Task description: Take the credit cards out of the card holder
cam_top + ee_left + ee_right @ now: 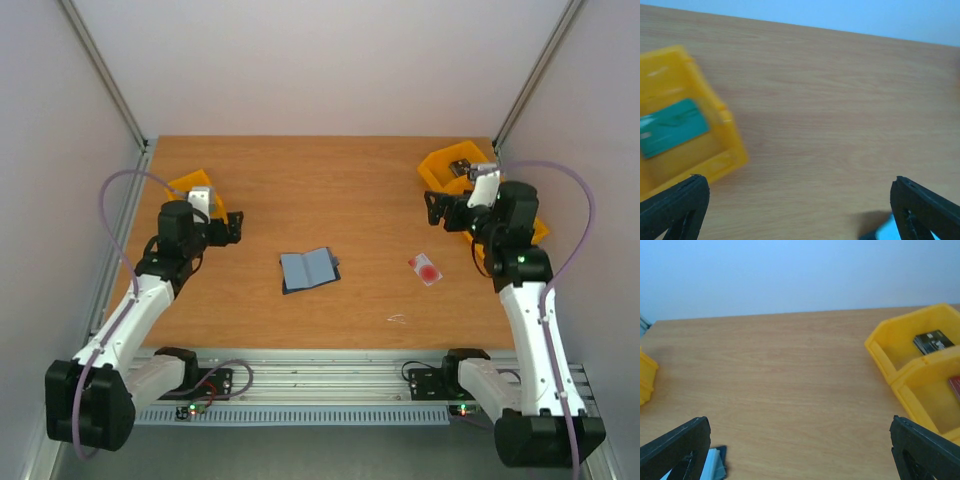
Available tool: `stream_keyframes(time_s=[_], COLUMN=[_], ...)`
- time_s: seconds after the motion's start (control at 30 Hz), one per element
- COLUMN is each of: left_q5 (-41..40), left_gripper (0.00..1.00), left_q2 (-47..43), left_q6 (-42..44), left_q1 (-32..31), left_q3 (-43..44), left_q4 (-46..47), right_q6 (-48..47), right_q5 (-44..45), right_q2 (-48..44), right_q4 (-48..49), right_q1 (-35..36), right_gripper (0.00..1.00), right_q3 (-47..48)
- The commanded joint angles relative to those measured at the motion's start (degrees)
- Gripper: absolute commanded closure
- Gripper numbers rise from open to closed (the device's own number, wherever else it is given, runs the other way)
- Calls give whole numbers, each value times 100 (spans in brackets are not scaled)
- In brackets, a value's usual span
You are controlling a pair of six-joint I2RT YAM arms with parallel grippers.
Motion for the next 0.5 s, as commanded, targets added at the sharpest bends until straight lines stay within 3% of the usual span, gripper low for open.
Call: stream_keyframes(time_s=[0.0, 0.17, 0.27, 0.37, 0.47], left_q5=[-1390, -2322, -2657, -2608, -2128], left_gripper=[1, 1, 1, 1, 1], left_q2=[-235, -356, -377, -260, -178], left_q6=[-3, 710, 971, 941, 890], left_q1=[288, 385, 385, 385, 384], left_q3=[-411, -1114, -1813, -2241, -2329], left_q4=[659, 2002, 3259, 4203, 4067], right_q6=[411, 514, 483, 434, 253], right_q5=[468, 1344, 1450, 1470, 1652], right_q2=[-662, -874, -671, -284, 254], right_q4=[1536, 2494, 2778, 3433, 4697], right_q1=[-9, -9, -9, -9, -9], right_gripper=[1, 1, 2, 1, 2], right_q3=[-1066, -2114, -2487, -2980, -3602])
